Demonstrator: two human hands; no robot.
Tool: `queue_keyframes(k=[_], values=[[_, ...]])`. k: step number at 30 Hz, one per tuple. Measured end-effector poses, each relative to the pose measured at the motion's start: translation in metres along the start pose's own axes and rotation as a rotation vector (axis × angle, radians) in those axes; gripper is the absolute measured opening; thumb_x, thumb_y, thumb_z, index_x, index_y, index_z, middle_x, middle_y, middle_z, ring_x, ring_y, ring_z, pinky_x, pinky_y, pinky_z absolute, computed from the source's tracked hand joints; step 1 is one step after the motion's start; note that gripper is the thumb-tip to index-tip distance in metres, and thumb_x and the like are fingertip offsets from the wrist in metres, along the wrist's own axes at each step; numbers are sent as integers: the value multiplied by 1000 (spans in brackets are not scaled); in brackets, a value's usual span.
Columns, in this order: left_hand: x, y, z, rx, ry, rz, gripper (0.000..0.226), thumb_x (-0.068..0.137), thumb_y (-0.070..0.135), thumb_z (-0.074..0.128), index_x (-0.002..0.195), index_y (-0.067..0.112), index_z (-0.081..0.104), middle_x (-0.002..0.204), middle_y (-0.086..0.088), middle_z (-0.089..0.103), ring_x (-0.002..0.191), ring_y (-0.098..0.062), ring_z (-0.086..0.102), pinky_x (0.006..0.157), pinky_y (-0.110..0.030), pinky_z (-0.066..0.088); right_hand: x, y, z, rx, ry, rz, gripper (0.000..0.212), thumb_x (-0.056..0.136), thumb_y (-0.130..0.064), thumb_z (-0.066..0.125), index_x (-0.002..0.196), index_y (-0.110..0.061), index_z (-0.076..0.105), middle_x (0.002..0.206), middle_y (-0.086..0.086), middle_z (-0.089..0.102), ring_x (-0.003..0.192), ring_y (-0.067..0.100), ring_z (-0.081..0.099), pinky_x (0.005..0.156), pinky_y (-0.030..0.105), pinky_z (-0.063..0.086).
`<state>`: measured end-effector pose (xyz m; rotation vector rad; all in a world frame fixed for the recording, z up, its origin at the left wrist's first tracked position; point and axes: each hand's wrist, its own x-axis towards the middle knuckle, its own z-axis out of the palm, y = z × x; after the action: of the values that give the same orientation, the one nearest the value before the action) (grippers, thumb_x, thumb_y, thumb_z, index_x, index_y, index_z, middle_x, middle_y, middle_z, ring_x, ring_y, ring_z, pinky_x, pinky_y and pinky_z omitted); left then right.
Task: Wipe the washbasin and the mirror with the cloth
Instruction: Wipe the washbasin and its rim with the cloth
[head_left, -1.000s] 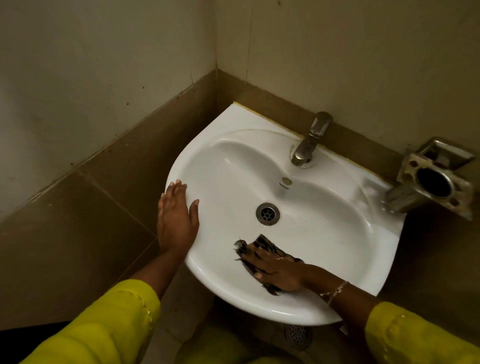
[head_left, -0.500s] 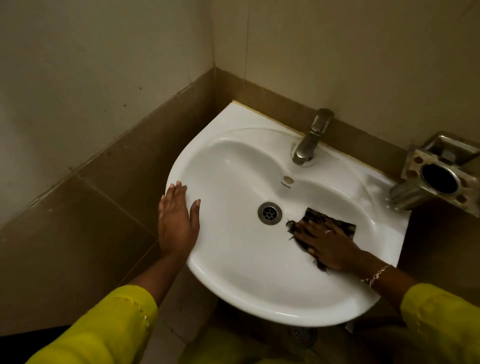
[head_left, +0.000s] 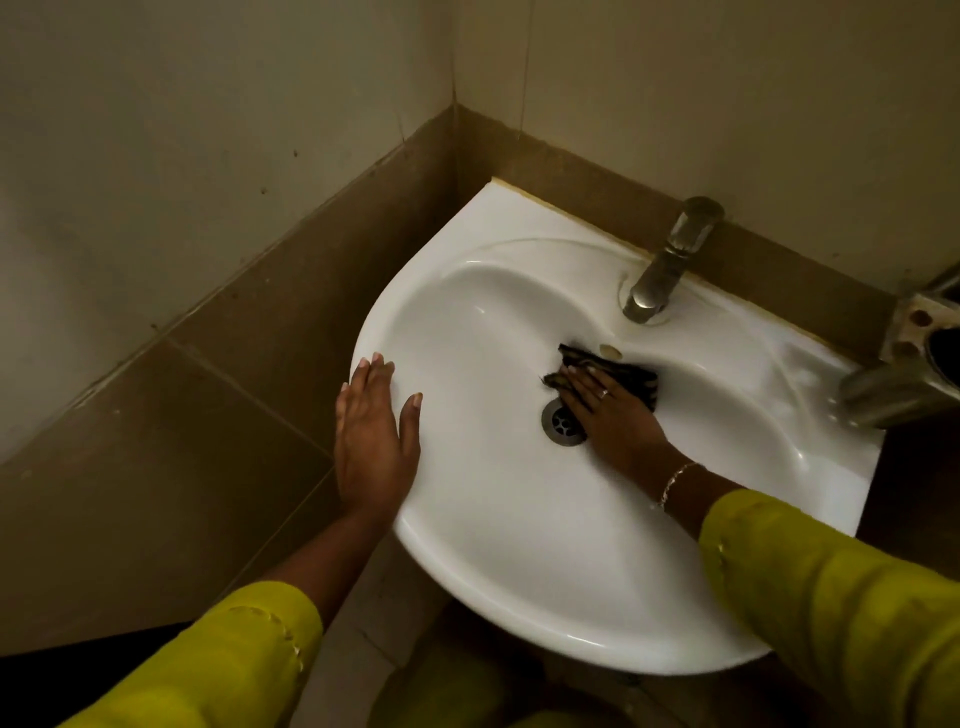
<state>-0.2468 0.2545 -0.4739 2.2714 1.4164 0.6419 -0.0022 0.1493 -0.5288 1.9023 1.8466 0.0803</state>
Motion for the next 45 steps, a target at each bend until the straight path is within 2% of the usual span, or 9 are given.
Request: queue_keyframes(k=[3,6,9,17,21,26,32,38,45], values=[[0,0,0,-4,-2,2,54,89,36,29,132,5,41,143,-14,40,136,-25,29,112,-30,10,32,-14,-15,154,102,28,47,88,-16,35,132,-5,47,139,19,45,129,32,45,112,40,-2],[1,1,-1,-19,7,-2,55,90,35,26,132,4,41,143,-14,40,136,-24,29,112,-29,10,57,-25,-29,354,93,43,59,89,-15,49,144,-9,28,150,19,27,138,32,30,114,46,16],[0,2,-1,-25,7,-9,49,90,27,32,132,4,41,143,-14,40,137,-23,28,112,-28,9,72,-32,-41,572,-138,6,64,98,-20,35,148,-18,-4,156,13,-9,144,29,-5,115,46,0],[0,4,-2,-27,2,-4,49,90,25,32,132,4,41,144,-14,39,137,-23,27,112,-30,10,65,-69,-66,1147,-141,-215,63,97,-5,40,147,-12,1,154,14,-16,141,28,-19,112,38,-10],[0,3,-2,-4,-3,0,49,89,25,34,132,4,40,144,-14,39,137,-25,28,112,-31,11,55,-84,-64,1176,-94,-295,63,97,-9,42,147,-12,4,155,15,-12,142,29,-18,116,49,-7],[0,3,-2,15,-12,4,51,86,24,36,133,4,40,144,-15,38,136,-26,29,111,-30,10,26,-93,-70,1220,-114,-352,60,96,-9,41,147,-10,8,156,15,-7,143,28,-13,117,46,-3],[-2,4,-4,26,-12,12,54,84,25,39,132,3,40,143,-16,38,136,-28,29,111,-31,10,-17,-89,-74,1156,-140,-410,57,99,-8,36,147,-12,6,156,5,-4,134,4,-14,98,2,-18],[-2,2,-3,42,-23,21,56,82,27,38,133,3,39,144,-16,38,136,-28,28,112,-34,12,-62,-73,-62,1074,-335,-343,56,101,-20,31,148,-24,1,157,-1,-8,140,7,-11,111,23,-6],[-2,1,-3,20,-18,27,56,81,26,39,132,2,40,143,-17,39,136,-29,29,112,-34,13,-97,-41,-46,949,-493,-365,55,102,-28,29,147,-30,-2,157,-4,-9,143,11,-9,115,31,-4]])
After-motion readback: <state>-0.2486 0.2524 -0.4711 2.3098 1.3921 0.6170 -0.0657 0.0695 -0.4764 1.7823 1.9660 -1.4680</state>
